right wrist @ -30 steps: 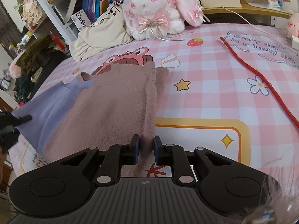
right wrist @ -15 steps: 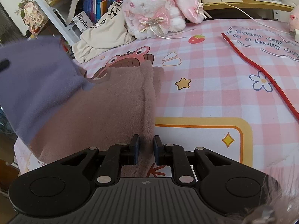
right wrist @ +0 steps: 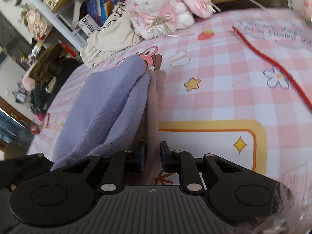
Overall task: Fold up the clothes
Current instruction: 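Lift the mauve side with the right gripper and fold it over onto the lavender side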
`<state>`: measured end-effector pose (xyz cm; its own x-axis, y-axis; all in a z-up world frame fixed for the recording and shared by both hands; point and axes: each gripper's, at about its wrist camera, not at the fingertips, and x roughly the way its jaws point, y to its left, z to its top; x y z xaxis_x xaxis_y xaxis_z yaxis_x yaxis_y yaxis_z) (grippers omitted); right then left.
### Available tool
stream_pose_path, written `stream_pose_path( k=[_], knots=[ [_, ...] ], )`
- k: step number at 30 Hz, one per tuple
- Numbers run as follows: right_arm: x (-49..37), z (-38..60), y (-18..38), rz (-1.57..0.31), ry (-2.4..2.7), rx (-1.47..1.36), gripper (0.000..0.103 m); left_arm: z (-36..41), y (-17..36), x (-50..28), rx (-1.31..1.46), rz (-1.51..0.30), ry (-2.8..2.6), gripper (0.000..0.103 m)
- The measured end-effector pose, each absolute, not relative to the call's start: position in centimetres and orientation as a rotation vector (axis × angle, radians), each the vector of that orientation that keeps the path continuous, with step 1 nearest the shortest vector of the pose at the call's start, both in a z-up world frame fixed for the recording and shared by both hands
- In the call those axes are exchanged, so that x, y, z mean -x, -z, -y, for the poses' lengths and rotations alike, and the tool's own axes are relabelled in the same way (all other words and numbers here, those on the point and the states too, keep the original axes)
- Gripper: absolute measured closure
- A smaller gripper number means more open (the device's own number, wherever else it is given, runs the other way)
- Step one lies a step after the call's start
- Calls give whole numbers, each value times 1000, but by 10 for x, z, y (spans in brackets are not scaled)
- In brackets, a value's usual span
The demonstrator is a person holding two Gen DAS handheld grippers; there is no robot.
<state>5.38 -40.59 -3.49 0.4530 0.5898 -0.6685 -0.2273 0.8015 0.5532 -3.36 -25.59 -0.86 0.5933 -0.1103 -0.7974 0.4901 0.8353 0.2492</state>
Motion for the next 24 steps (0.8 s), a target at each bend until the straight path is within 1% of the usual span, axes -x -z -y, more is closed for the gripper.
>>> stream_pose_path(
  k=[1,2,3,7,9,10,12,14,16,17,18,19,20,22,23,24],
  knots=[
    [-54,412,34,-982,-520,-444,72,254,5,34,-457,-875,366,49],
    [-52,420,30,-970,-511,-469,65,253,2,34,-436,-878,368,47],
    [-51,429,27,-958,-503,-495,64,248,-5,37,-388,-870,377,45],
    [-50,454,15,-924,-520,-615,59,220,-36,46,-146,-810,405,44],
    [-51,461,11,-922,-550,-683,51,201,-52,49,-3,-763,414,44],
    [-53,459,12,-939,-583,-717,49,191,-60,51,68,-739,418,44],
    [-57,454,13,-972,-651,-785,39,176,-70,46,150,-704,393,44],
    [-62,443,15,-1018,-694,-817,37,165,-67,40,129,-711,307,45],
    [-68,427,17,-1061,-721,-807,36,160,-53,31,64,-755,221,55],
    [-72,418,17,-1073,-731,-788,34,159,-43,28,49,-789,216,62],
    [-75,409,17,-1084,-741,-768,34,158,-33,24,35,-824,213,75],
    [-79,401,17,-1093,-742,-740,34,160,-25,23,29,-839,214,77],
    [-81,392,16,-1096,-731,-699,35,162,-17,23,25,-854,215,77],
    [-81,378,14,-1082,-704,-583,60,166,-10,29,27,-839,211,76],
    [-74,375,9,-1027,-722,-502,80,168,-9,29,38,-838,207,76],
    [-63,373,0,-941,-760,-422,86,169,-8,28,47,-835,201,73]
  ],
)
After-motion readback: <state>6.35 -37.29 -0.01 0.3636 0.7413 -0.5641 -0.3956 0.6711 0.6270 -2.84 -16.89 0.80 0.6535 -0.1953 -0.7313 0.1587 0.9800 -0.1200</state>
